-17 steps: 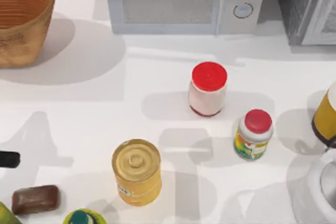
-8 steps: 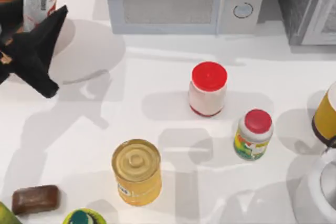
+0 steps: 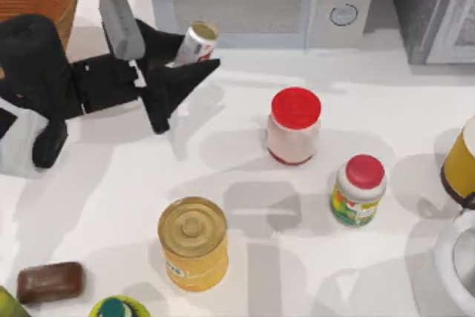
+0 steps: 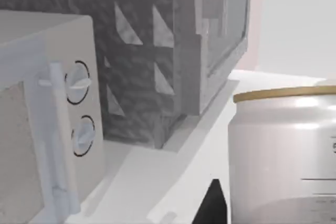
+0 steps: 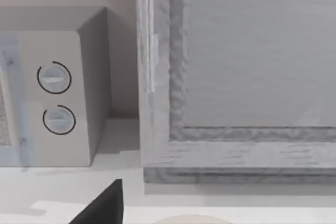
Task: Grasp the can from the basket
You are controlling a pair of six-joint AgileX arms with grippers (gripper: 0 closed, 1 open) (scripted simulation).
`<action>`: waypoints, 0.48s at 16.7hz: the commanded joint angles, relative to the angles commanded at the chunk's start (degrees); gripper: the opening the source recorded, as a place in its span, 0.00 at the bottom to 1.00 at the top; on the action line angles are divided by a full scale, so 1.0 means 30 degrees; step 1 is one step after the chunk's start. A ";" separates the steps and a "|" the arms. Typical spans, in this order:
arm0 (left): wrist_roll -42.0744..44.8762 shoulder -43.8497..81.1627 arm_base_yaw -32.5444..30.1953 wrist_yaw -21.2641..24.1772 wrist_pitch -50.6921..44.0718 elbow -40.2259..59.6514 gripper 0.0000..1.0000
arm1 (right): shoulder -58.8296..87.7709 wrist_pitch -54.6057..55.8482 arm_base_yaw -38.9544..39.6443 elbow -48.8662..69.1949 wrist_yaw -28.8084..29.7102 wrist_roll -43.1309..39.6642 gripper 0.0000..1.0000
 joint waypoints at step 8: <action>0.0027 0.9747 -0.1460 0.5125 0.5468 0.3796 0.00 | 0.0000 0.0000 0.0000 0.0000 0.0000 0.0000 1.00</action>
